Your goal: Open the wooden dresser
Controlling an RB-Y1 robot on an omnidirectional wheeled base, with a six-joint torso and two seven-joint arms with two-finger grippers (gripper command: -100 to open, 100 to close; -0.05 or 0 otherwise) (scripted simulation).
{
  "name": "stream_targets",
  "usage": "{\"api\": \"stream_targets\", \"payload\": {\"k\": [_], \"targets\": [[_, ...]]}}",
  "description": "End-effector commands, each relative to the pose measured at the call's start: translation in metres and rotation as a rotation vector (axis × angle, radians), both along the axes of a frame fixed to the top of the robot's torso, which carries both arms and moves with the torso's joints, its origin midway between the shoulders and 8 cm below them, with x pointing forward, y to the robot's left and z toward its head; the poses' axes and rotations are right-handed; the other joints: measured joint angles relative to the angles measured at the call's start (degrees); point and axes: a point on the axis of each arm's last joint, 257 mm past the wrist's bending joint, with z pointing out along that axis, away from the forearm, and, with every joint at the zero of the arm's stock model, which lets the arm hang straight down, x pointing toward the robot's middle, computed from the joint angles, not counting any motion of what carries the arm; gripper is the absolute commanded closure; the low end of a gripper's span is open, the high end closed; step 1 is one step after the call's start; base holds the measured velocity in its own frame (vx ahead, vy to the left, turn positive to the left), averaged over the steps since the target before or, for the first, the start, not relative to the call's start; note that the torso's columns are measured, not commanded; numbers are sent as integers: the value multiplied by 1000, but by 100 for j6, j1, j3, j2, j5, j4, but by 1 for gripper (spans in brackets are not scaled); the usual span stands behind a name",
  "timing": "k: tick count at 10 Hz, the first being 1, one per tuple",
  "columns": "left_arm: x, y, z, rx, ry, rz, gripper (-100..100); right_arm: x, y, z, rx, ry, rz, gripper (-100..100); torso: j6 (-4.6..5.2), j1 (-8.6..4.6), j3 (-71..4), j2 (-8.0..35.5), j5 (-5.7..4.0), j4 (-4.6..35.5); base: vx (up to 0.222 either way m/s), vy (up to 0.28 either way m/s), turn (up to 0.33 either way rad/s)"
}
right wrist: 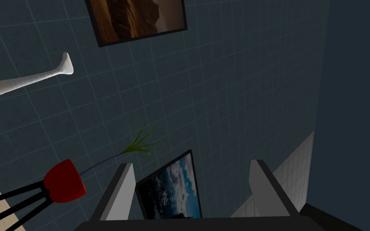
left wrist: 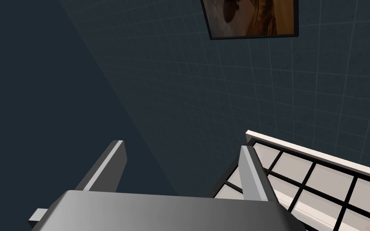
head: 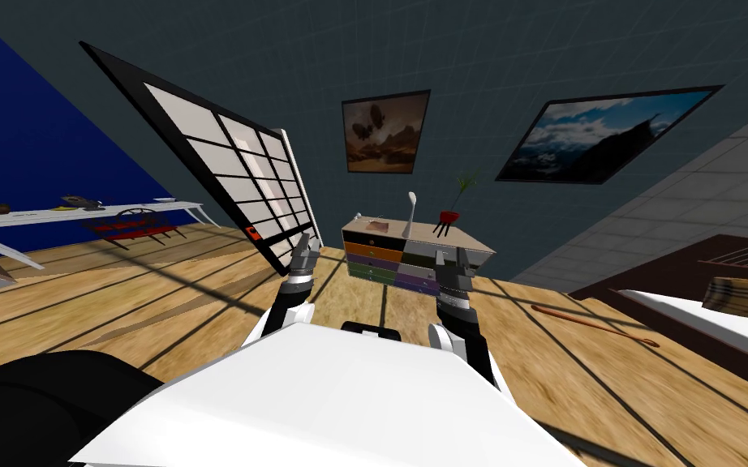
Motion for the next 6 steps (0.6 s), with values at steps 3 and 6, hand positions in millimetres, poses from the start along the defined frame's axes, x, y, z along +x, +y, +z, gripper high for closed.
{"api": "stream_targets", "payload": {"k": [3, 6], "targets": [[0, 0, 0, 0, 0, 0, 0, 13, 13, -19, -73, 68, 17, -100, 0, 0, -2538, 1269, 0, 1269, 19, 9, -2], [0, 0, 0, 0, 1, 0, 0, 37, 36, -63, -198, 206, 35, -100, -1, 7, -3083, 1508, 3, 1524, 98, 56, -11]]}}
